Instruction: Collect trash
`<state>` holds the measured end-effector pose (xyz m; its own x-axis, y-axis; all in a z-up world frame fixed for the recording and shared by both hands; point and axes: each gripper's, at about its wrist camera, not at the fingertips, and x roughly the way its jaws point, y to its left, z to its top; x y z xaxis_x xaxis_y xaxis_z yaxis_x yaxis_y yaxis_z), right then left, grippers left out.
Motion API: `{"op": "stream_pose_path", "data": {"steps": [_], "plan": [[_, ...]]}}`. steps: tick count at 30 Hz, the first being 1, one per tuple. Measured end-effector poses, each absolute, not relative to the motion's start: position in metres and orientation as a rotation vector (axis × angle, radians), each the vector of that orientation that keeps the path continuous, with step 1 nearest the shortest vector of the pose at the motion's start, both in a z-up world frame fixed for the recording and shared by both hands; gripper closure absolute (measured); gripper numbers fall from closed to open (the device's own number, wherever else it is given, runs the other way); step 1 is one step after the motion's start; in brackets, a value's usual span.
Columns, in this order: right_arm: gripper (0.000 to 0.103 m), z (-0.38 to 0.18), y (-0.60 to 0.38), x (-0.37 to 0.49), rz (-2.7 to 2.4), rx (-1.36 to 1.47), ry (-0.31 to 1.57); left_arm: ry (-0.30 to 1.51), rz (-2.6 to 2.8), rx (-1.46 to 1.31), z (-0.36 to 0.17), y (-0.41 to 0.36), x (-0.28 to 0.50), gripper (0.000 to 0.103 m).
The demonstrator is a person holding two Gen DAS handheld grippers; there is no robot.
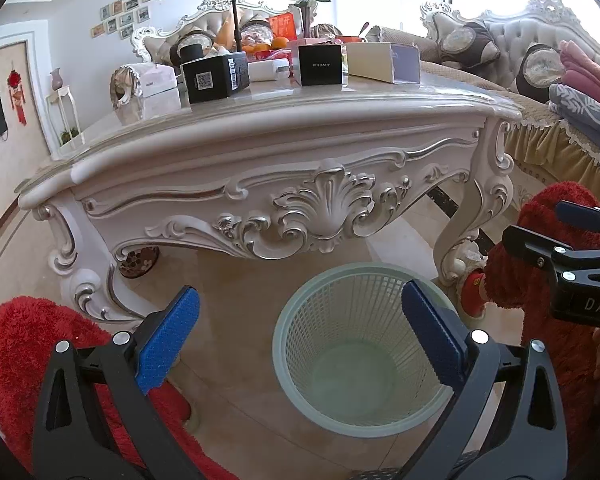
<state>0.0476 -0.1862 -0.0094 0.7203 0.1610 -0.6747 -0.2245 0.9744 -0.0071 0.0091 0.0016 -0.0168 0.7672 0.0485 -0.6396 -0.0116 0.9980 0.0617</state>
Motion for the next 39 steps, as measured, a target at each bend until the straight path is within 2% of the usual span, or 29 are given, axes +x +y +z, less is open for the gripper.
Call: {"op": "stream_pose_path", "data": {"steps": [33, 39], "plan": [[0.007, -0.011, -0.187, 0.049, 0.219, -0.095, 0.748, 0.701, 0.035, 0.061, -0.020, 0.002, 0.007, 0.005], [0.007, 0.000, -0.193, 0.044, 0.283, -0.027, 0.687, 0.688, 0.039, 0.060, -0.018, 0.005, 0.006, 0.005]]}}
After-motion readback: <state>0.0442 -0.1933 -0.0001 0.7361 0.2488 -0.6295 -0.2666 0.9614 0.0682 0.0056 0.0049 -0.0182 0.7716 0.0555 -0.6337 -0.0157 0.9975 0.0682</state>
